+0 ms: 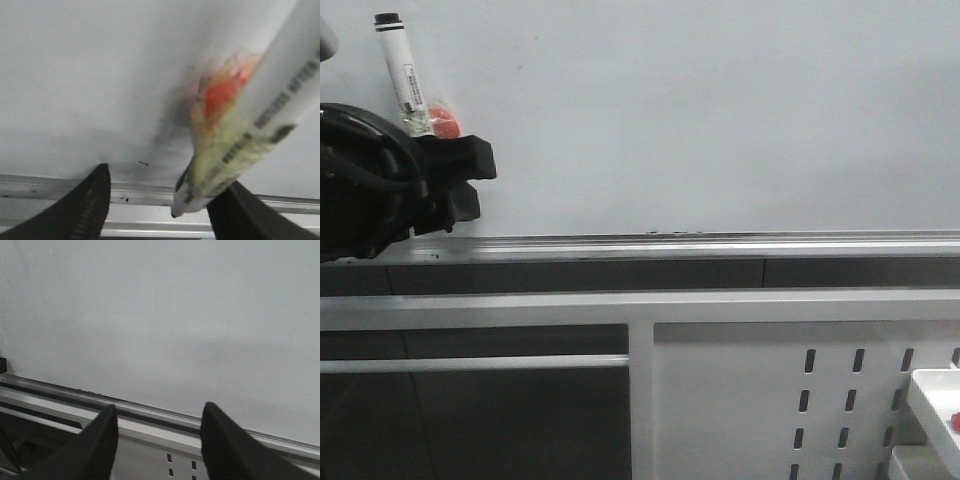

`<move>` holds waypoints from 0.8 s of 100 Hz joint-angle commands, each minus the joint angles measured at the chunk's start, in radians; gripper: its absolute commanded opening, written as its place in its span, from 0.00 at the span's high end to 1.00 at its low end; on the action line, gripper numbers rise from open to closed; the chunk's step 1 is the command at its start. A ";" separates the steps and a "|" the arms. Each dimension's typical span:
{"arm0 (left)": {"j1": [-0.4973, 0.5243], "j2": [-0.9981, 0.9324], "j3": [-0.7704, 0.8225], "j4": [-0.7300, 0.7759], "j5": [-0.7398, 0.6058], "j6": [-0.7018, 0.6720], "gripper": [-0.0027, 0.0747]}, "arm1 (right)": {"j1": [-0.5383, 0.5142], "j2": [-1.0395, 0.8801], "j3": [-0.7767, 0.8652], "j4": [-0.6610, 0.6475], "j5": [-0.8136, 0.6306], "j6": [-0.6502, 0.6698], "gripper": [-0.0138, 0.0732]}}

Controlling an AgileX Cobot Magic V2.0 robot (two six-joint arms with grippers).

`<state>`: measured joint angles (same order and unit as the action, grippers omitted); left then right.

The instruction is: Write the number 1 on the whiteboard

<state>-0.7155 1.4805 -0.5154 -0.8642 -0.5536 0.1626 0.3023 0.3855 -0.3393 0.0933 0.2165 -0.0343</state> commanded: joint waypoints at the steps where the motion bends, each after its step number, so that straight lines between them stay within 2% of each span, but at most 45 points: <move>1: 0.018 -0.021 -0.066 0.073 -0.137 0.004 0.45 | 0.000 0.014 -0.037 -0.006 -0.077 -0.011 0.45; 13: 0.018 -0.021 -0.089 0.151 -0.120 0.004 0.45 | 0.000 0.014 -0.037 -0.006 -0.077 -0.011 0.45; 50: 0.018 -0.021 -0.093 0.150 -0.144 0.004 0.47 | 0.000 0.014 -0.037 0.002 -0.076 -0.011 0.45; 60: 0.018 -0.021 -0.093 0.150 -0.144 0.004 0.57 | 0.000 0.014 -0.037 0.002 -0.076 -0.011 0.45; 80: 0.018 -0.021 -0.093 0.150 -0.150 0.004 0.93 | 0.000 0.014 -0.037 0.003 -0.076 -0.011 0.45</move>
<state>-0.7155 1.4884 -0.5525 -0.7605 -0.4940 0.1597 0.3023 0.3855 -0.3393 0.0933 0.2165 -0.0343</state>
